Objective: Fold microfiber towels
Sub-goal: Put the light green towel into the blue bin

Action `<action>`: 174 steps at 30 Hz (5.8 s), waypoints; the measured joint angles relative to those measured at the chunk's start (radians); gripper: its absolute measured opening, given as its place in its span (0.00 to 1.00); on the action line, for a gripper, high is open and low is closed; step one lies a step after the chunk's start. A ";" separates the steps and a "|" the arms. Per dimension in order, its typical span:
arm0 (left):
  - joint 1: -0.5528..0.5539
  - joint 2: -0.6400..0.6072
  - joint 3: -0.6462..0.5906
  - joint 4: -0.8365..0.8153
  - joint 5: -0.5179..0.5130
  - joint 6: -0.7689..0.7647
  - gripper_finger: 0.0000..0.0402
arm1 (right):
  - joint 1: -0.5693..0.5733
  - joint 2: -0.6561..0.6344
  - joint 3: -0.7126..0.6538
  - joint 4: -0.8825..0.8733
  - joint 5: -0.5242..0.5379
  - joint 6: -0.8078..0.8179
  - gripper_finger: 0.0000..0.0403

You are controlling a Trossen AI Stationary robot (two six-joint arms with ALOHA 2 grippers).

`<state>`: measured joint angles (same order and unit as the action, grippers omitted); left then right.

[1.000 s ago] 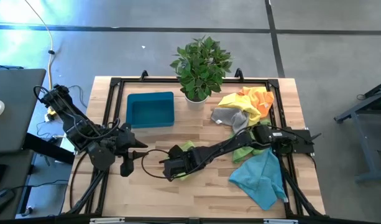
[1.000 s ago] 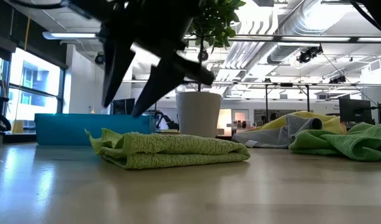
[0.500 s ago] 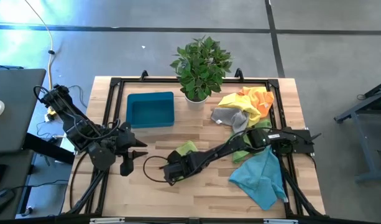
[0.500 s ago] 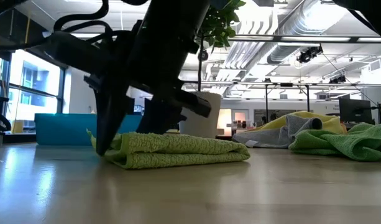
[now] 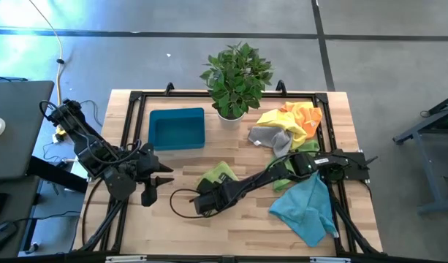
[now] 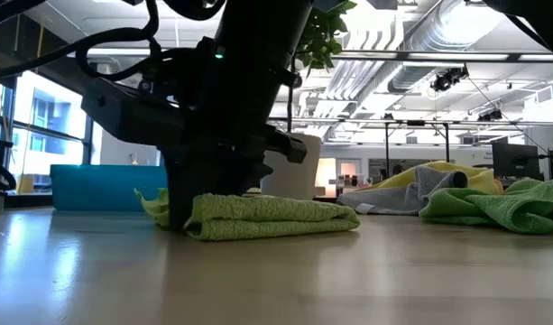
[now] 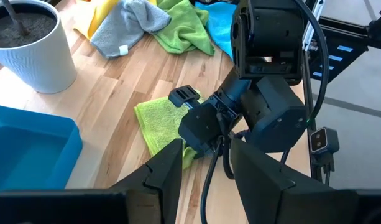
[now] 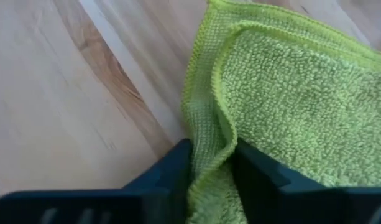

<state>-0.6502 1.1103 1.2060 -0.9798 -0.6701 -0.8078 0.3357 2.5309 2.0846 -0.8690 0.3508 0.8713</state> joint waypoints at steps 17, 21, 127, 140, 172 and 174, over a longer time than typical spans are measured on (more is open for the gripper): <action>0.000 0.000 0.000 -0.021 0.050 0.058 0.31 | -0.024 0.019 0.179 -0.113 -0.158 -0.090 0.01; 0.000 0.000 0.000 -0.048 0.109 0.079 0.31 | -0.044 0.013 0.269 -0.172 -0.213 -0.154 0.00; 0.251 0.241 0.000 -0.073 0.210 0.583 0.01 | -0.078 -0.515 0.240 -0.333 -0.148 -0.509 0.35; 0.593 0.103 0.001 -0.172 0.092 0.810 0.00 | -0.028 -0.596 0.197 -0.697 0.104 -0.462 0.34; 1.461 0.220 0.000 0.187 0.477 1.476 0.02 | -0.074 -1.100 -0.805 -0.227 0.102 -0.085 0.34; 1.479 0.238 0.000 0.212 0.480 1.478 0.02 | -0.074 -1.100 -0.805 -0.227 0.106 -0.085 0.34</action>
<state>0.8292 1.3483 1.2057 -0.7674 -0.1901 0.6701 0.2619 1.4307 1.2797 -1.0961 0.4564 0.7860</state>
